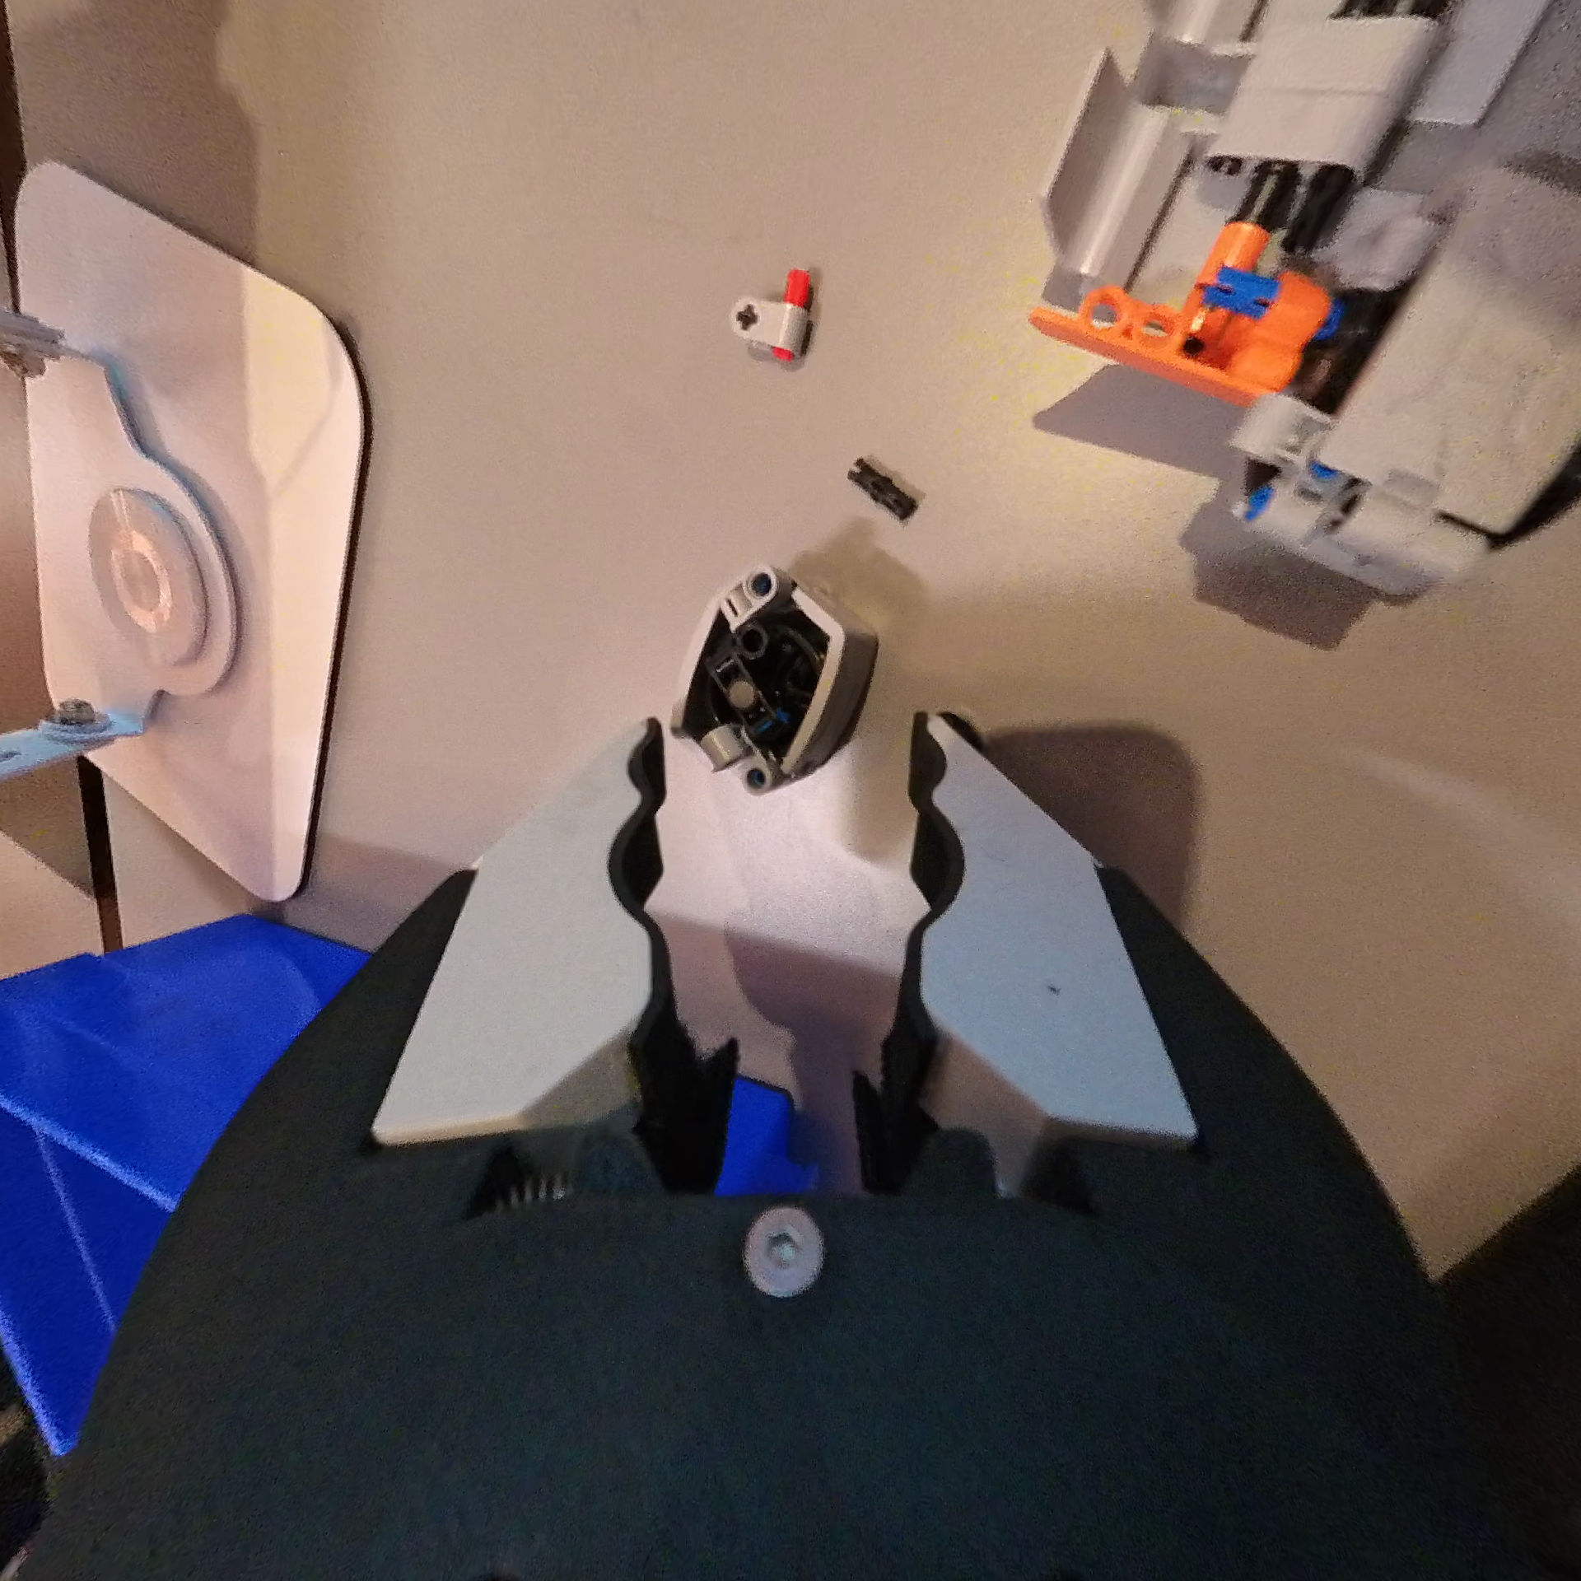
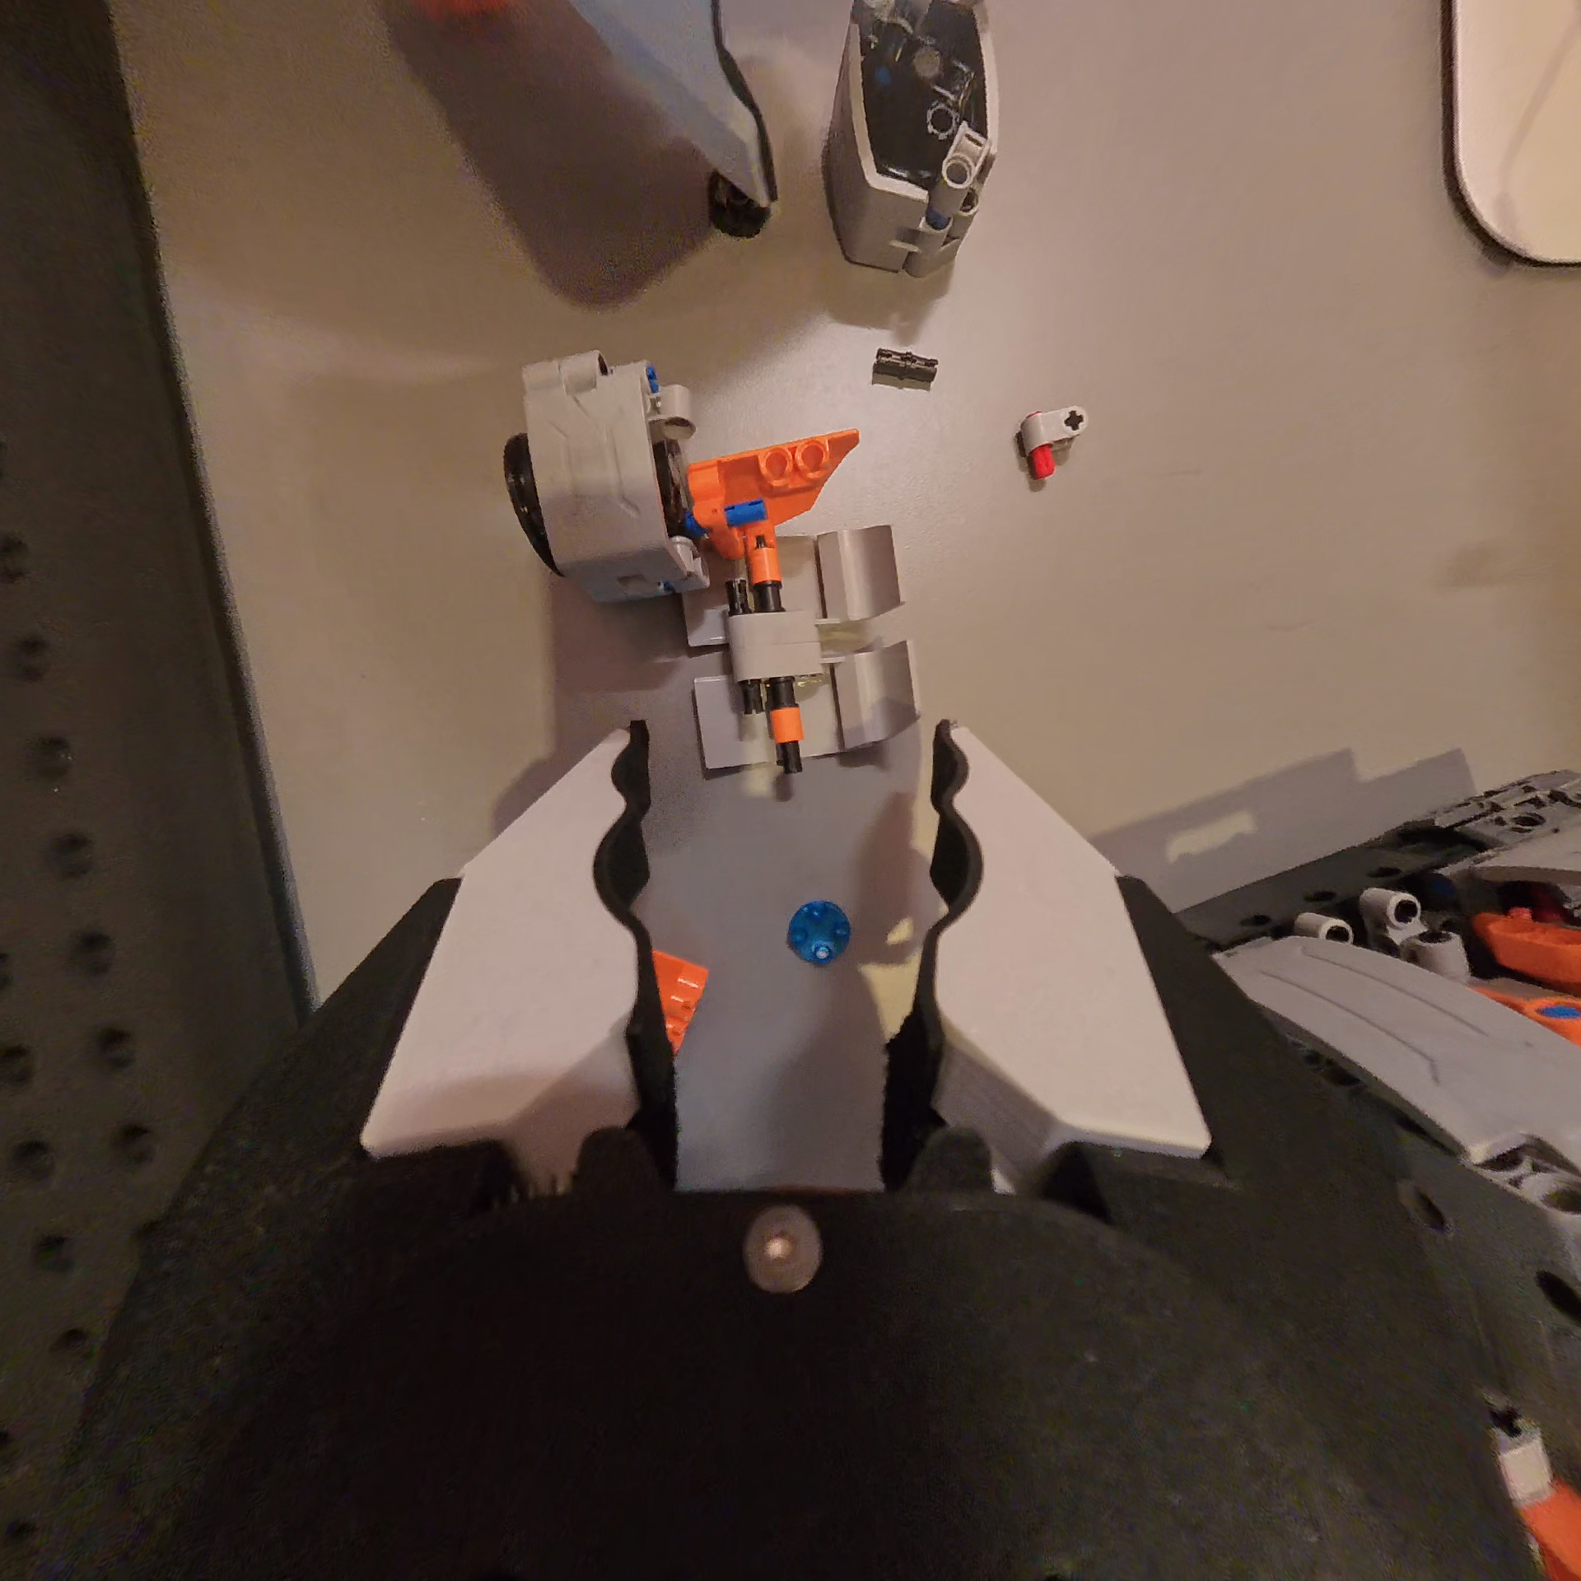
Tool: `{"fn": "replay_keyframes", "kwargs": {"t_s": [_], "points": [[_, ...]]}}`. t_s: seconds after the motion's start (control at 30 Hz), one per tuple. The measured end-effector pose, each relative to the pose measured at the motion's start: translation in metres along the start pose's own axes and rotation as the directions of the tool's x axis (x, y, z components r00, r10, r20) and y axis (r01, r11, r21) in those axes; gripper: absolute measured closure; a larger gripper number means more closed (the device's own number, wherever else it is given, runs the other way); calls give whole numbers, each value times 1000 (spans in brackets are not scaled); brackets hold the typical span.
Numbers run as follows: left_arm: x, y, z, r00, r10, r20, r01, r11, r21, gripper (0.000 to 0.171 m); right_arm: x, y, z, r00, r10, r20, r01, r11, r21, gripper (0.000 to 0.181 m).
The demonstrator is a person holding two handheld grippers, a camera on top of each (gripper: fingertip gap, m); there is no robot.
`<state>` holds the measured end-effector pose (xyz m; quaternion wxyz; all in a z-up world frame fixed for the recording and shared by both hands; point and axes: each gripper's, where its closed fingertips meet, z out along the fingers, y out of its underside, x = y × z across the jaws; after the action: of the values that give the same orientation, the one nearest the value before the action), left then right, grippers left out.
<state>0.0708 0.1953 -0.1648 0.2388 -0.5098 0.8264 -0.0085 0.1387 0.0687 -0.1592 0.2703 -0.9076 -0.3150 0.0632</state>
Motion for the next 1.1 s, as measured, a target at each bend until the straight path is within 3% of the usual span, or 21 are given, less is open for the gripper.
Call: {"fn": "replay_keyframes", "kwargs": {"t_s": [0.13, 0.33, 0.47, 0.6, 0.67, 0.83, 0.93, 1.0, 1.1], "points": [[0, 1, 6, 1000, -19, 4, 19, 997, -81, 124, 1, 1, 1, 1000, -10, -4, 10, 1000, -8, 116], [2, -9, 10, 1000, -20, 6, 21, 999, -39, 131, 3, -1, -4, 1000, -13, -16, 13, 1000, 10, 117], [-2, -27, -2, 998, -60, 20, 58, 994, 92, 133, 8, -10, -13, 998, -34, -49, 37, 997, 65, 117], [-5, -58, -35, 994, -104, -39, 111, 940, 324, 133, 11, -33, -30, 988, -91, -126, 114, 976, 186, 118], [0, -75, -55, 999, -35, -31, 45, 901, 431, 134, 12, -43, -40, 989, -76, -130, 107, 961, 254, 119], [6, -101, -81, 986, 83, 144, -148, 832, 535, 134, 15, -62, -61, 997, -3, -71, 33, 904, 427, 121], [12, -110, -89, 952, 172, 253, -286, 794, 536, 134, 11, -65, -63, 994, -53, -94, 90, 892, 444, 124], [16, -115, -93, 947, 192, 259, -308, 777, 548, 134, 9, -67, -61, 989, -84, -125, 131, 889, 438, 123], [23, -124, -100, 936, 223, 271, -344, 734, 585, 135, 8, -72, -65, 980, -113, -163, 177, 868, 463, 138]]}}
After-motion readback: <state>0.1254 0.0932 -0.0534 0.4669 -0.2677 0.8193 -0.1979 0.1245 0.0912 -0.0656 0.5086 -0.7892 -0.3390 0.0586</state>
